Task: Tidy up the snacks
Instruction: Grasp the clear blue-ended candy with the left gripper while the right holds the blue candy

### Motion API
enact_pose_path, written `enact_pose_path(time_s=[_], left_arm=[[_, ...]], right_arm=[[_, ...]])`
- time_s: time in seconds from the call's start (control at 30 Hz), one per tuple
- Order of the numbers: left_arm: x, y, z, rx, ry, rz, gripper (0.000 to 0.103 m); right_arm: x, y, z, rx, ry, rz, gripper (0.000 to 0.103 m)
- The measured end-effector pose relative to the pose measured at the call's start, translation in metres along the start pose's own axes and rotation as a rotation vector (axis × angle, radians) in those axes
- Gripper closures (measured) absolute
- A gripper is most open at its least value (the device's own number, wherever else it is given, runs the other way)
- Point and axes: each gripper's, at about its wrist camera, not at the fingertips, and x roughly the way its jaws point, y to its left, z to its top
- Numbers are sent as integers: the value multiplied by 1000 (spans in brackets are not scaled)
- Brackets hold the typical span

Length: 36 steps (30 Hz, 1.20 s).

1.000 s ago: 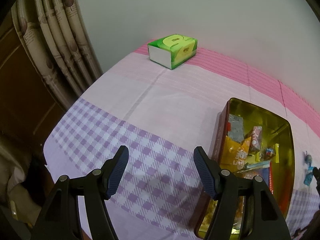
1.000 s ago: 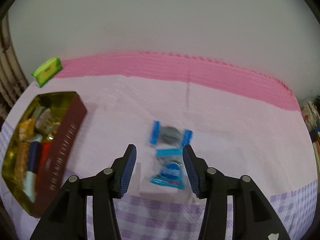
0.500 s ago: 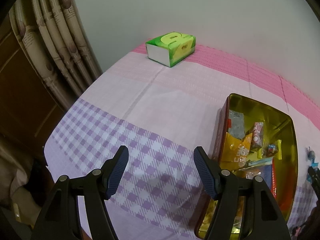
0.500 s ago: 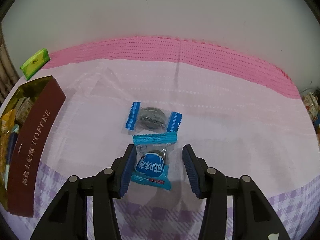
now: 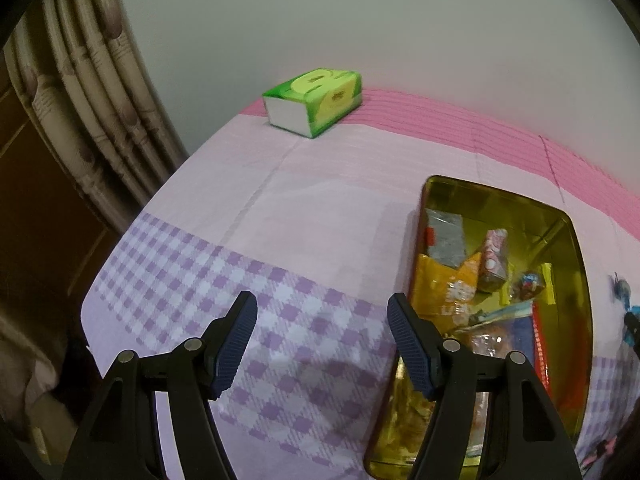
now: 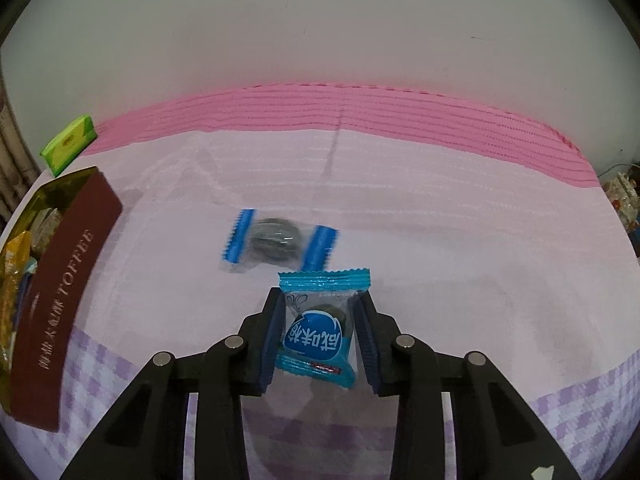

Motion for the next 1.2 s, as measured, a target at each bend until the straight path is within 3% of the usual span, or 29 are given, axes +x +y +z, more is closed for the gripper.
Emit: enact_pose_path(time_s=[0.23, 0.37, 0.57, 0.83, 1.2], left_arm=[[1, -27, -6, 53, 26, -20, 35], [-12, -46, -4, 92, -4, -42, 35], [-29, -86, 7, 149, -18, -123, 35], [-48, -173, 10, 298, -28, -246, 35], [-40, -297, 1, 392, 12, -456, 35]], right_arm=[[1, -37, 0, 9, -4, -53, 71], [2, -60, 2, 30, -3, -80, 71], [6, -85, 5, 26, -3, -128, 71], [4, -103, 5, 57, 0, -115, 71], [6, -111, 3, 71, 0, -96, 70]])
